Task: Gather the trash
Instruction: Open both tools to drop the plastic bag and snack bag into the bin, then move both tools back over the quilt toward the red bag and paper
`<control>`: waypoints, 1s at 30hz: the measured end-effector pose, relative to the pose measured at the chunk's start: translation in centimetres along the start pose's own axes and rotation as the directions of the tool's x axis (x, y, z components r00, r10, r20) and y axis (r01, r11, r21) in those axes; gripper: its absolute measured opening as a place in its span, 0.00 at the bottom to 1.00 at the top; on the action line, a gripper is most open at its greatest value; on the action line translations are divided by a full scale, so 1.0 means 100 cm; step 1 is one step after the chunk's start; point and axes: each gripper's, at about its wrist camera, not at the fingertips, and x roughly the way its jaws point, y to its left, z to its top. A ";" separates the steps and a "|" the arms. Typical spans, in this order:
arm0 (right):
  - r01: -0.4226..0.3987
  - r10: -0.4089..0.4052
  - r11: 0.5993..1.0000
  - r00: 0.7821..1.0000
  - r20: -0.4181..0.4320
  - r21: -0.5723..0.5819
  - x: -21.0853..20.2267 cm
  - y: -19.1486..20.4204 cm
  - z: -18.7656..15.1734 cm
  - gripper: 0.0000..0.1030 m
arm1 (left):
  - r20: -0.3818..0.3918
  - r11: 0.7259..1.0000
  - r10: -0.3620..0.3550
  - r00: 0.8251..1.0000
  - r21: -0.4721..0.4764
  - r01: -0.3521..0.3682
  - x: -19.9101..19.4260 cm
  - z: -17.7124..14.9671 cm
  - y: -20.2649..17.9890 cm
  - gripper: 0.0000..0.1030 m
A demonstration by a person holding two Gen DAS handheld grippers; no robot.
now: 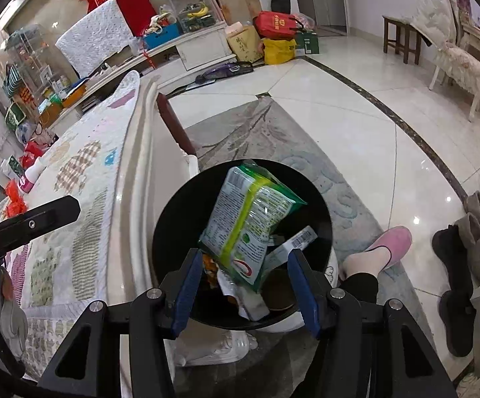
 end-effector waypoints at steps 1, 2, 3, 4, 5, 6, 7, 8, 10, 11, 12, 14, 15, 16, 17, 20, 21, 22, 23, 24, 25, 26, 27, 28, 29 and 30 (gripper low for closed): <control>-0.001 0.001 1.000 1.000 0.001 -0.003 0.000 0.002 0.000 0.50 | 0.008 1.000 0.009 1.000 -0.001 -0.009 -0.004 0.000 0.003 0.62; 0.001 -0.001 1.000 1.000 0.004 -0.011 0.000 0.007 0.000 0.50 | 0.016 1.000 0.018 1.000 -0.002 -0.018 -0.007 -0.001 0.006 0.62; 0.002 -0.002 1.000 1.000 0.005 -0.017 0.000 0.010 0.001 0.50 | 0.021 1.000 0.025 0.999 -0.003 -0.025 -0.009 -0.001 0.008 0.62; 0.002 -0.002 1.000 1.000 0.007 -0.027 -0.001 0.014 0.001 0.50 | 0.030 0.999 0.034 0.999 -0.006 -0.034 -0.014 -0.002 0.012 0.62; 0.001 0.000 0.999 1.000 0.009 -0.037 -0.001 0.019 0.001 0.50 | 0.037 0.999 0.041 0.998 -0.009 -0.041 -0.015 -0.004 0.014 0.62; 0.001 0.000 0.999 1.000 0.010 -0.047 -0.001 0.024 0.001 0.52 | 0.044 0.999 0.047 0.998 -0.012 -0.046 -0.019 -0.005 0.017 0.62; 0.002 -0.001 0.998 1.000 0.014 -0.056 -0.002 0.029 0.002 0.57 | 0.052 0.998 0.056 0.997 -0.017 -0.055 -0.024 -0.006 0.021 0.62; 0.002 -0.001 0.998 1.000 0.018 -0.063 -0.002 0.033 0.002 0.60 | 0.059 0.998 0.065 0.996 -0.021 -0.064 -0.028 -0.007 0.023 0.62; 0.005 -0.002 0.997 0.999 0.032 -0.083 -0.005 0.044 0.003 0.63 | 0.072 0.996 0.086 0.994 -0.029 -0.085 -0.037 -0.011 0.032 0.62; 0.006 -0.003 0.996 0.999 0.036 -0.092 -0.006 0.048 0.004 0.63 | 0.077 0.995 0.098 0.992 -0.032 -0.095 -0.041 -0.012 0.036 0.62; 0.007 -0.003 0.995 0.999 0.042 -0.103 -0.007 0.053 0.006 0.63 | 0.081 0.994 0.109 0.991 -0.036 -0.107 -0.044 -0.014 0.040 0.62; 0.005 0.001 0.993 0.999 0.050 -0.119 -0.009 0.062 0.009 0.63 | 0.091 0.991 0.132 0.987 -0.044 -0.129 -0.053 -0.018 0.050 0.62; 0.000 0.007 0.992 0.998 0.055 -0.126 -0.010 0.067 0.010 0.63 | 0.097 0.989 0.147 0.984 -0.050 -0.143 -0.057 -0.020 0.054 0.62; -0.006 0.014 0.991 0.998 0.060 -0.135 -0.012 0.073 0.012 0.63 | 0.103 0.985 0.166 0.981 -0.057 -0.160 -0.062 -0.022 0.060 0.62; -0.009 0.018 0.990 0.998 0.063 -0.142 -0.013 0.078 0.013 0.63 | 0.108 0.983 0.179 0.978 -0.063 -0.173 -0.067 -0.024 0.065 0.62; -0.035 0.048 0.983 0.996 0.070 -0.179 -0.014 0.101 0.016 0.63 | 0.122 0.975 0.215 0.969 -0.087 -0.205 -0.080 -0.029 0.081 0.62; -0.041 0.055 0.981 0.996 0.070 -0.187 -0.014 0.106 0.017 0.64 | 0.126 0.971 0.230 0.965 -0.093 -0.219 -0.084 -0.031 0.087 0.62; -0.051 0.066 0.979 0.996 0.068 -0.200 -0.013 0.115 0.016 0.64 | 0.131 0.966 0.251 0.959 -0.101 -0.239 -0.090 -0.034 0.094 0.62; -0.064 0.079 0.974 0.995 0.063 -0.217 -0.011 0.126 0.017 0.64 | 0.134 0.961 0.266 0.954 -0.107 -0.253 -0.094 -0.036 0.099 0.62; -0.071 0.087 0.971 0.994 0.059 -0.227 -0.009 0.132 0.017 0.64 | 0.136 0.958 0.278 0.951 -0.113 -0.264 -0.097 -0.038 0.104 0.62; -0.081 0.096 0.967 0.994 0.055 -0.240 -0.008 0.141 0.017 0.64 | 0.140 0.952 0.295 0.945 -0.125 -0.279 -0.102 -0.041 0.112 0.62; -0.093 0.108 0.962 0.993 0.047 -0.256 -0.005 0.153 0.017 0.65 | 0.141 0.949 0.304 0.942 -0.132 -0.286 -0.105 -0.041 0.116 0.62; -0.100 0.115 0.959 0.993 0.041 -0.265 -0.003 0.160 0.018 0.65 | 0.142 0.944 0.317 0.938 -0.146 -0.297 -0.110 -0.044 0.125 0.62; -0.110 0.124 0.955 0.992 0.034 -0.276 -0.001 0.169 0.017 0.66 | 0.143 0.940 0.325 0.935 -0.157 -0.302 -0.113 -0.046 0.131 0.62; -0.123 0.137 0.949 0.990 0.025 -0.291 0.002 0.181 0.017 0.66 | 0.143 0.936 0.333 0.932 -0.169 -0.308 -0.117 -0.048 0.138 0.62; -0.134 0.146 0.944 0.989 0.019 -0.303 0.005 0.190 0.016 0.67 | 0.143 0.932 0.341 0.929 -0.180 -0.314 -0.121 -0.051 0.144 0.62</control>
